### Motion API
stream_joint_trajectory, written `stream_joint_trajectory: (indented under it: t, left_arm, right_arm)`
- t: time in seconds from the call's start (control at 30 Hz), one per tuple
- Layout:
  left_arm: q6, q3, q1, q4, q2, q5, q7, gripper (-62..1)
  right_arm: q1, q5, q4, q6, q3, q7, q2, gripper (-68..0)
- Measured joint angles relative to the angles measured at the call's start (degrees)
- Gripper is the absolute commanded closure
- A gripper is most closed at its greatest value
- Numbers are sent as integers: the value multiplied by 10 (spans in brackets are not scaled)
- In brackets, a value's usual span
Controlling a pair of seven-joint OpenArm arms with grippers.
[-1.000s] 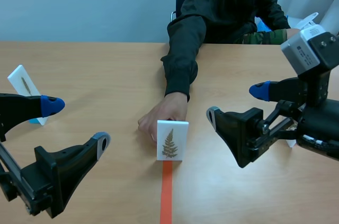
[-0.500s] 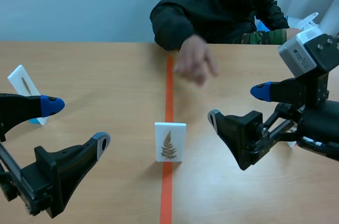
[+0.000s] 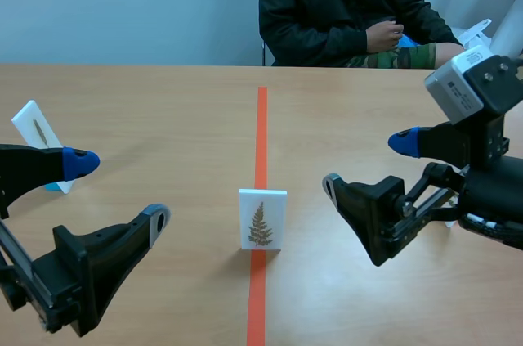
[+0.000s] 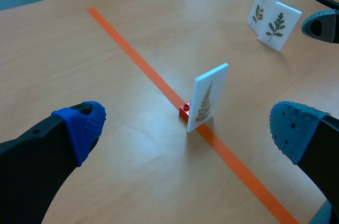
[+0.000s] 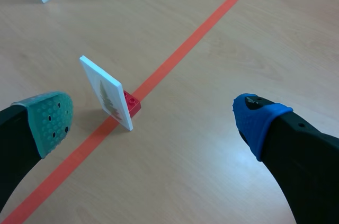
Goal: Sort the leaf by its shape. The table is split by an orange tape line. A compound leaf with several leaflets goes to the left side, a simple leaf with one blade goes to the right side. Return to the home posture when a red brick is placed on the table.
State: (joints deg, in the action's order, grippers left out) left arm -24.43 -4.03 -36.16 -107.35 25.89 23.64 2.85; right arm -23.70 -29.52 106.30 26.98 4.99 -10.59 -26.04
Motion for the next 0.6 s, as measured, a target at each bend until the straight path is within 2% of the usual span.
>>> stream_joint_trajectory:
  t: [0.13, 0.27, 0.6]
  left_arm:
    - [0, 0, 0, 0, 0, 0, 0, -623]
    - [0, 0, 0, 0, 0, 0, 0, -623]
    - [0, 0, 0, 0, 0, 0, 0, -623]
  right_arm:
    - [0, 0, -6, 0, 0, 1, 0, -623]
    - [0, 4, -41, 0, 6, 20, 0, -623]
    - [68, 120, -169, 0, 114, 121, 5, -623]
